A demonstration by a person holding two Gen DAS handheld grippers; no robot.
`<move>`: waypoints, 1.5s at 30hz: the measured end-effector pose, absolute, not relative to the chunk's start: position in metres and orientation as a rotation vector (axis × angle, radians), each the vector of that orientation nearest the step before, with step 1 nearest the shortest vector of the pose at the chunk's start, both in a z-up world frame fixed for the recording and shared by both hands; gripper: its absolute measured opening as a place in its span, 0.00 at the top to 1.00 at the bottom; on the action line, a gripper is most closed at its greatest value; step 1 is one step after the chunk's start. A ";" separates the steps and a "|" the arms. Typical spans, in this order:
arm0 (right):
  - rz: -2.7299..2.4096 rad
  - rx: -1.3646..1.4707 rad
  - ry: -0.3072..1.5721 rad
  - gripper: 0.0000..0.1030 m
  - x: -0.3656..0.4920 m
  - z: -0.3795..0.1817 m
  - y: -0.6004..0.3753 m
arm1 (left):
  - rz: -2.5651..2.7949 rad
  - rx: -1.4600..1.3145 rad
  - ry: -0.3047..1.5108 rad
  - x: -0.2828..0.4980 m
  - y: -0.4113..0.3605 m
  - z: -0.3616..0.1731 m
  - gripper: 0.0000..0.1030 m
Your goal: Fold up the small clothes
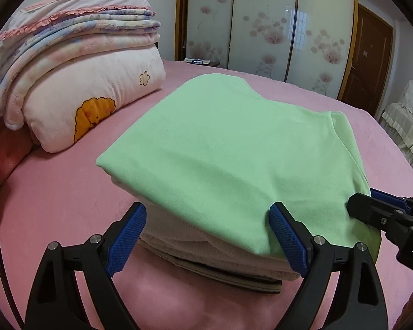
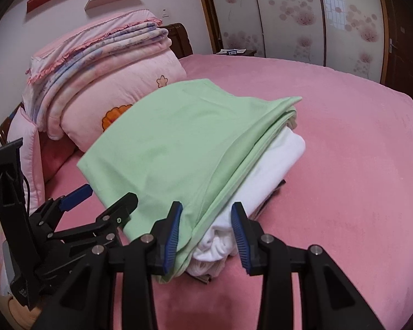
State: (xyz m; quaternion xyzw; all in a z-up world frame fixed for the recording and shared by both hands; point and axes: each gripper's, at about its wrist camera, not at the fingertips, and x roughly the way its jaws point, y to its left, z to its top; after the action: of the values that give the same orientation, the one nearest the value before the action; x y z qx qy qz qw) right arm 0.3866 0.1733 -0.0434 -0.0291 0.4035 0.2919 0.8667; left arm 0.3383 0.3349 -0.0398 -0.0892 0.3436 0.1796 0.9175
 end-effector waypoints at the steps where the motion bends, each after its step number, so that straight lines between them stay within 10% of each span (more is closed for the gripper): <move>1: 0.611 -0.049 0.846 0.65 0.384 -0.041 0.171 | 0.371 -0.177 0.704 0.337 0.334 -0.038 0.12; 25: 0.462 0.076 0.745 0.61 0.199 0.076 -0.013 | 0.150 -0.150 0.744 0.190 0.171 0.102 0.01; 45: 0.118 0.100 0.741 0.43 0.026 0.077 -0.162 | 0.069 -0.161 0.818 0.065 0.035 0.103 0.01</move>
State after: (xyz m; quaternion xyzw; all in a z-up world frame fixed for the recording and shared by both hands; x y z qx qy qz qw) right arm 0.0262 -0.1622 0.0769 0.0490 0.3618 0.0574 0.9292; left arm 0.0646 0.0353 0.1025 -0.0781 0.3972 0.0334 0.9138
